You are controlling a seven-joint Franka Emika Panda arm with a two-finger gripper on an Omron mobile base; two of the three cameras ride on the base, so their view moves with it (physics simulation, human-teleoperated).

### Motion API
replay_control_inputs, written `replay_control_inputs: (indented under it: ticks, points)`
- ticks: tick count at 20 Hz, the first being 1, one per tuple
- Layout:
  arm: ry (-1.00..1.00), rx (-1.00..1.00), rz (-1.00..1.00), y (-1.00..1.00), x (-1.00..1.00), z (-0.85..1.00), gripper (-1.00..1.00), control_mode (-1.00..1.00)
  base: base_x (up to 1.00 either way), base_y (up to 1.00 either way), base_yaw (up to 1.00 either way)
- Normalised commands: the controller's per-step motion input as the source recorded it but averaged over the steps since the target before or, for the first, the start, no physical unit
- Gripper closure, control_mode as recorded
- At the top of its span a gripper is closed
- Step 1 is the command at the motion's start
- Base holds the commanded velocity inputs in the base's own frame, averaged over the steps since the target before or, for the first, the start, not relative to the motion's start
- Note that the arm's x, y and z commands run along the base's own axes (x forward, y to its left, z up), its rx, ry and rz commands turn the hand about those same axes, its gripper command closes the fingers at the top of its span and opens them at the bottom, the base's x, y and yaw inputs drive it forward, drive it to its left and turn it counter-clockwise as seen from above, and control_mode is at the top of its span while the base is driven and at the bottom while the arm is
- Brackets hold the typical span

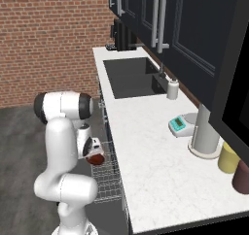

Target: Pick up the cup and bowl from the counter, place them in the dishwasher, and close the dishwasher door.

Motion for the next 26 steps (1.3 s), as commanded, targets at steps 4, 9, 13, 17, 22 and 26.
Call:
replay_control_inputs:
  ticks: [4,9,13,17,22,26]
  points:
    - [-0.06,0.0,0.0,0.0,0.19,-0.48,1.0,-1.0,0.0,0.0,0.0]
    - [-0.01,0.0,0.0,0.0,0.28,-0.32,1.0,-1.0,0.0,0.0,0.0]
    - [0.0,0.0,0.0,-0.07,0.26,-0.23,1.0,-1.0,0.0,0.0,0.0]
    - [0.0,0.0,0.0,-0.19,0.22,-0.2,1.0,-1.0,0.0,0.0,0.0]
    - [0.0,0.0,0.0,-0.1,0.09,-0.23,1.0,-1.0,0.0,0.0,0.0]
    - [0.01,0.0,0.0,-0.05,-0.16,-0.4,1.0,-1.0,0.0,0.0,0.0]
